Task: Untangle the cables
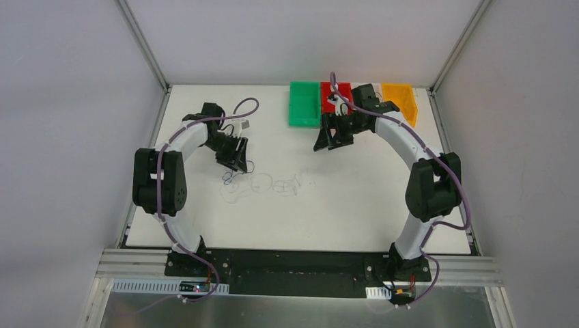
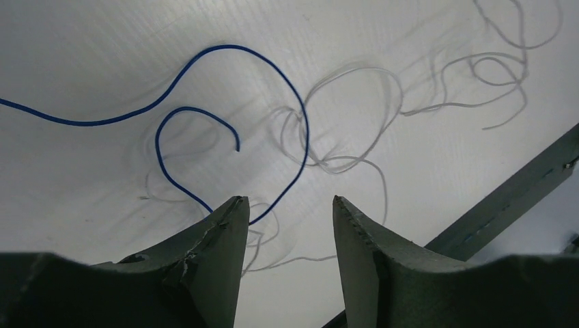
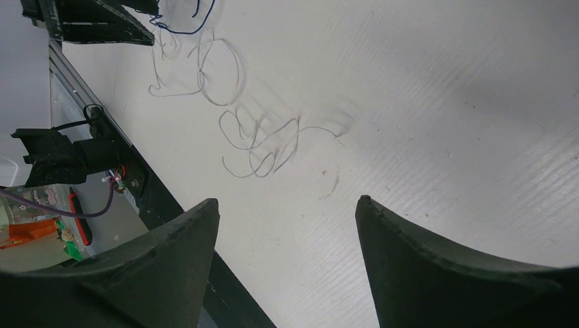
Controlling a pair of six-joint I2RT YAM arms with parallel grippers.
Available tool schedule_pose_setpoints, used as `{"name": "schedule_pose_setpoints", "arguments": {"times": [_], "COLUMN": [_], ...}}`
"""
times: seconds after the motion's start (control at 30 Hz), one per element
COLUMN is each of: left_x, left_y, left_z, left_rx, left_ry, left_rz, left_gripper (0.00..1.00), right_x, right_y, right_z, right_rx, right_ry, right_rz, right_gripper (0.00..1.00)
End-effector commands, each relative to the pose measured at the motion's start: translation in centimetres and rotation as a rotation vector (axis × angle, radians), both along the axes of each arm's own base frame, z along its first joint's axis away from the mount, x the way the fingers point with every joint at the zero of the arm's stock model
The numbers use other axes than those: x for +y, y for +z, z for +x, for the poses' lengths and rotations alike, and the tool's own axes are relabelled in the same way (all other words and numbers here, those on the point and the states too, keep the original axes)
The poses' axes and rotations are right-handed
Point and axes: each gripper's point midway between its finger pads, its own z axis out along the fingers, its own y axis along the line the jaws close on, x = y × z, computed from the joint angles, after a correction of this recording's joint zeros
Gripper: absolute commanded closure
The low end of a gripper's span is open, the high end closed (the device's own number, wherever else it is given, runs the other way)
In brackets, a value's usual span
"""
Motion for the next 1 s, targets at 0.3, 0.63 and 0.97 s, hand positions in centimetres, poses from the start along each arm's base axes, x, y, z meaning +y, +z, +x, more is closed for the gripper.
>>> {"name": "schedule_pose_setpoints", "arguments": {"times": [0.3,0.63,0.97], "left_x": [0.6,-6.1,-8.2], "left_y": [-2.9,16.6,28.3], "left_z": [-2.4,-0.2,2.8], "left_rx": [0.042,-0.257,-0.434], "left_ry": [-0.184,-0.056,0.170], "left_rz": [0.125,-0.323,-0.608], "left_gripper": [0.79,1.00,1.00], "right_x": [-1.7,1.3,13.4], "right_y": [4.9,11.7,20.1], "right_z": [1.3,2.3,0.3], "right_rx": [-0.124,-0.340,-0.623], "right_ry": [-0.055,-0.041,0.021], "right_rz": [0.022,0.205,0.478], "right_gripper": [0.27,0.25,0.10]}}
